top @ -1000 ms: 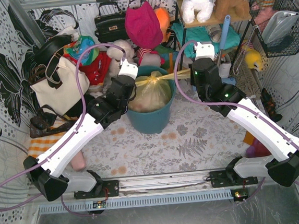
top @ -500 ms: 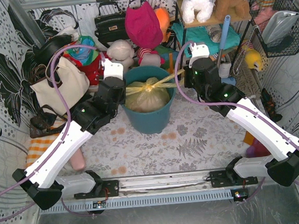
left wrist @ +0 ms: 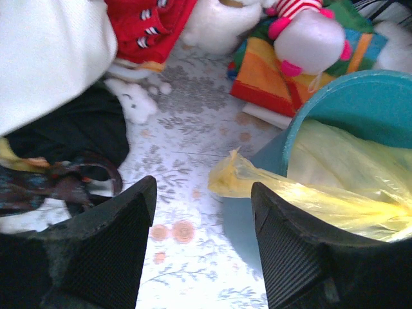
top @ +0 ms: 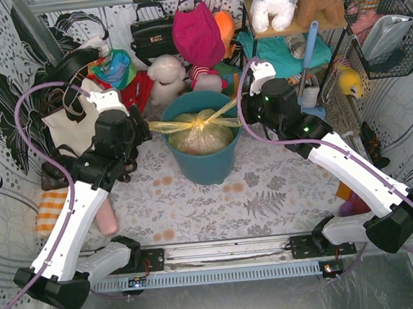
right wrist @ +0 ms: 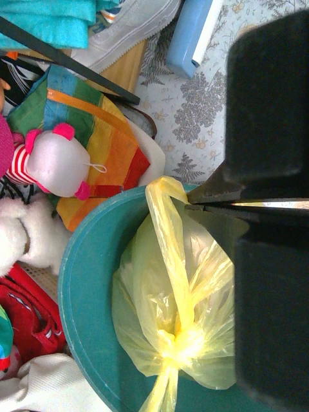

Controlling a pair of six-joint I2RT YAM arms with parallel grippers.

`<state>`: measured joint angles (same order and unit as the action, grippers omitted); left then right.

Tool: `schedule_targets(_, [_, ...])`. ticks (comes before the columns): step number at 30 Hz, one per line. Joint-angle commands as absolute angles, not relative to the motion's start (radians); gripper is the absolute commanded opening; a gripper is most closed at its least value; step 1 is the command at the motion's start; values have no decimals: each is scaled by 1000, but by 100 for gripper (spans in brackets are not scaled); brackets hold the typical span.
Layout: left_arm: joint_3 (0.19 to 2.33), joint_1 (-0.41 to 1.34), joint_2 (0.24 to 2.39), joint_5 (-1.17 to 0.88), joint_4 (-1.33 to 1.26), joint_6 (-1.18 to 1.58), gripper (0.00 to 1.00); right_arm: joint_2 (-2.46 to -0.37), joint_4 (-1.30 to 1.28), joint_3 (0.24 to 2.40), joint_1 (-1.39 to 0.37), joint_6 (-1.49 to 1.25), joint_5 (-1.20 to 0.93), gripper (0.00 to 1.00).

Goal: Tie the trash bag

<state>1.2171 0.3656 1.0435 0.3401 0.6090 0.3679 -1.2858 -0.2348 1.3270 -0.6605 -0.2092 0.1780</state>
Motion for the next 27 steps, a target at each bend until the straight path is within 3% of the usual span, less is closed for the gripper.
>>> schedule_targets(1, [1103, 235, 971, 45, 417, 547, 71, -1293, -195, 1338, -658, -229, 154, 0])
schedule_targets(9, [780, 171, 842, -170, -71, 892, 77, -1290, -200, 1336, -659, -228, 158, 0])
schedule_targets(12, [685, 166, 830, -213, -276, 1000, 74, -1287, -202, 1335, -658, -227, 160, 0])
schedule_targets(17, [652, 165, 840, -229, -362, 1035, 51, -1280, -202, 1326, -658, -226, 172, 0])
schedule_targets(20, [646, 166, 827, -210, -357, 1020, 48, -1279, -199, 1317, -658, -226, 178, 0])
schedule_targets(25, [686, 163, 837, -218, -346, 980, 14, -1286, -221, 1332, -658, -233, 258, 0])
schedule_targets(27, [747, 163, 838, -204, -288, 928, 5, -1289, -248, 1362, -658, -229, 350, 0])
